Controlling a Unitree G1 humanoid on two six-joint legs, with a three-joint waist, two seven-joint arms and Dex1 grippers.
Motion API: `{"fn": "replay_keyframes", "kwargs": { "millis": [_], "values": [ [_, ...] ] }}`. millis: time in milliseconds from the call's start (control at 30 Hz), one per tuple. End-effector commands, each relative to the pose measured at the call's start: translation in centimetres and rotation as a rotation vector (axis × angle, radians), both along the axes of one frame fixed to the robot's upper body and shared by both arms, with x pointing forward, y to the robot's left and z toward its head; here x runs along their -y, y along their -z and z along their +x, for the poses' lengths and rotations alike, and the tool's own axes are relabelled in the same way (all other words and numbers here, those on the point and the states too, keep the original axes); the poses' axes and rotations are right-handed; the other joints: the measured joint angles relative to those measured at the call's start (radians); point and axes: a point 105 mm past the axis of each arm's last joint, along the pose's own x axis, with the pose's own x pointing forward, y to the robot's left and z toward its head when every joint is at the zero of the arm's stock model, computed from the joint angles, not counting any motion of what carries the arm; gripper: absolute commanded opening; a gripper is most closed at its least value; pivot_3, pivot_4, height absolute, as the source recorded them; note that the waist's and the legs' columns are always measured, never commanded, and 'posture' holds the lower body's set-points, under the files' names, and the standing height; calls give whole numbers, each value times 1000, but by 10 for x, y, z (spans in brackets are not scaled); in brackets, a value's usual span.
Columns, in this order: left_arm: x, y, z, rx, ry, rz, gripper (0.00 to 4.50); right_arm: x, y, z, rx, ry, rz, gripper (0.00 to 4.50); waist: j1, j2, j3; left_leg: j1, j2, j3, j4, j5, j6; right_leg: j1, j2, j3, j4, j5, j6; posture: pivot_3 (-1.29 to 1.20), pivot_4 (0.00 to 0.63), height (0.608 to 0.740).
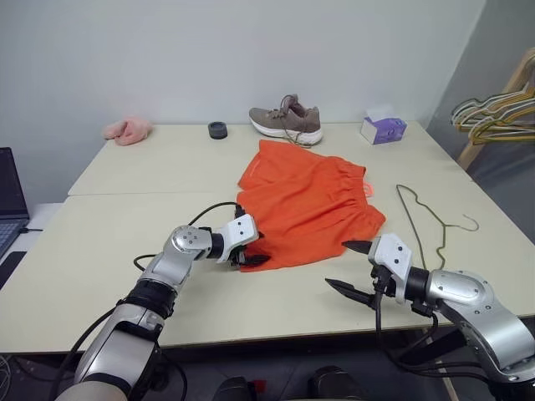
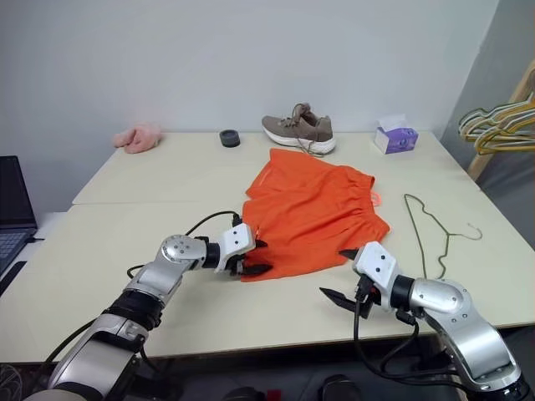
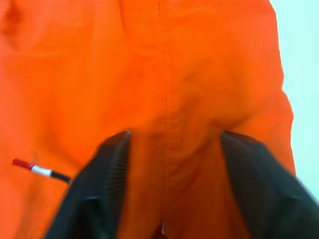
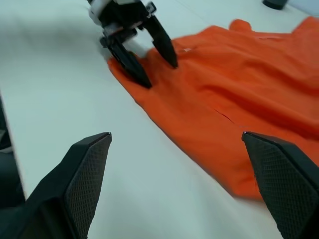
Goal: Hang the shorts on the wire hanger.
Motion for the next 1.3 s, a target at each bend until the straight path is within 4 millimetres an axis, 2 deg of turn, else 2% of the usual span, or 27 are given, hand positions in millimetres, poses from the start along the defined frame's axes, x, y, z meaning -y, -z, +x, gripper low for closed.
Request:
{"fn": "replay_keyframes", "kwargs": {
  "millis": [33,133,200,333,500,600,700,933,1000,1100,1300],
  "values": [
    [-15,16,-8,-57,-19,62,1630,10,-9,11,64,11,-48,4500,-9,0,0,0,0,0,0,0,0,2,0,0,0,0,0,-188,44,740],
    [-19,15,-9,-59,-34,49,724,22,-6,19,80,5,-135,4500,-15,1,0,1,0,0,0,0,0,3,0,0,0,0,0,-184,39,740],
    [-23,8,-6,-40,-63,23,100,40,-6,39,171,31,-272,4500,-22,1,0,1,0,0,0,0,0,4,0,0,0,0,0,-183,38,740],
    [-34,-18,8,34,-137,-39,17,61,-8,70,298,28,-479,4500,-38,1,1,2,0,0,0,1,1,3,-1,0,0,1,0,-179,38,740],
    [-53,-44,17,101,-213,-81,17,67,-4,100,412,-35,-663,4500,-50,3,3,-4,0,0,-1,1,1,-3,0,1,0,1,0,-168,37,740],
    [-60,-56,15,114,-225,-110,17,62,4,113,459,-110,-744,4500,-59,4,5,-4,-1,0,-2,0,1,-3,-2,0,0,3,-2,-155,35,740],
    [-61,-62,8,113,-212,-123,17,43,4,125,509,-148,-745,4500,-62,4,5,-4,-1,-1,-3,0,0,-3,-2,-1,0,3,-3,-149,33,740],
    [-62,-67,-3,105,-213,-133,17,1,9,140,580,-260,-786,4500,-65,5,6,-4,-2,-2,-3,0,0,-3,-3,-2,2,3,-3,-140,30,740],
    [-63,-66,-5,102,-216,-133,17,-4,9,146,593,-266,-805,4500,-65,5,6,-4,-2,-3,-2,0,0,-3,-3,-2,2,3,-3,-140,30,740],
    [-64,-65,-7,98,-220,-131,0,-4,11,152,586,-266,-837,3862,-63,5,6,-4,-2,-4,-1,0,0,-2,-3,-2,3,3,-3,-140,31,740],
    [-71,-64,-11,89,-241,-123,0,-3,9,161,602,-237,-860,1704,-64,5,6,-4,-3,-5,-1,0,0,-1,-6,-2,3,3,-3,-139,28,740]
  ]
}}
